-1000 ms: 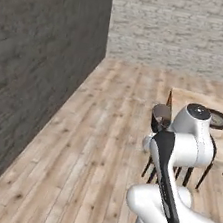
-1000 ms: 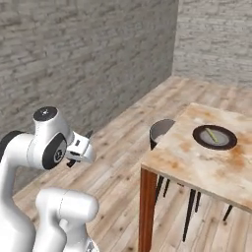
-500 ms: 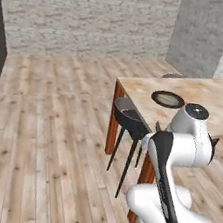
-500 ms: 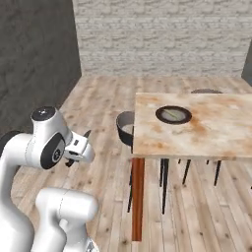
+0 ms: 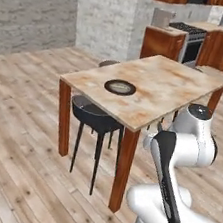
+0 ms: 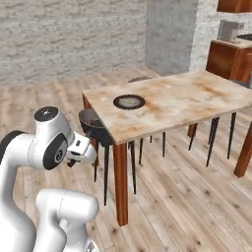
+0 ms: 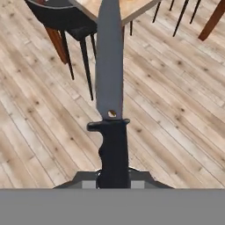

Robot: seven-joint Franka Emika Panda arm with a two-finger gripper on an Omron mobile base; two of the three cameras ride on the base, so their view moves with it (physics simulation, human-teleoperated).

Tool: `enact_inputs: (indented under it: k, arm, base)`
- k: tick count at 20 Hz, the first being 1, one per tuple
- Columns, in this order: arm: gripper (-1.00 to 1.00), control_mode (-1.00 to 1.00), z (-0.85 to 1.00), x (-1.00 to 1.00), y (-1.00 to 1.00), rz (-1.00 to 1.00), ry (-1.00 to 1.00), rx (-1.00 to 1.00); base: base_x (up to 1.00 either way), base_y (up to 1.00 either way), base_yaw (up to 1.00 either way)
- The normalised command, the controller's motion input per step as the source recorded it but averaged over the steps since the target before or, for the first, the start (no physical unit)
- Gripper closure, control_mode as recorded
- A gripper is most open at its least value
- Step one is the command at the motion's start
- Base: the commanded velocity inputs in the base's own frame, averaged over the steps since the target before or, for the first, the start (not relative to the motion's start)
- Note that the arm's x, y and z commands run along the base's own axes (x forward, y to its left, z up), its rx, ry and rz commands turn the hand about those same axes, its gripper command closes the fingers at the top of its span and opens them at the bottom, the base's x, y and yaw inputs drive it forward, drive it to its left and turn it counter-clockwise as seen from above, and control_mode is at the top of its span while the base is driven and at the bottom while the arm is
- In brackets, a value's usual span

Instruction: Retrieve the butter from the fridge and place it on a plate on the dining table. Then retrieve the butter knife by the fridge and place it near the plate.

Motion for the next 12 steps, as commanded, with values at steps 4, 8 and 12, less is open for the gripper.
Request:
enact_inputs:
  k: [4, 8, 12]
  arm:
    - [1.00, 1.00, 0.00, 0.00, 0.00, 0.00, 0.00, 0.00]
    - [1.00, 1.00, 0.00, 0.00, 0.00, 0.00, 0.00, 0.00]
    - [1.00, 1.00, 0.00, 0.00, 0.00, 0.00, 0.00, 0.00]
  base:
    - [0.00, 0.90, -0.65]
    - [0.34, 1.00, -0.58]
    - [0.38, 1.00, -0.49]
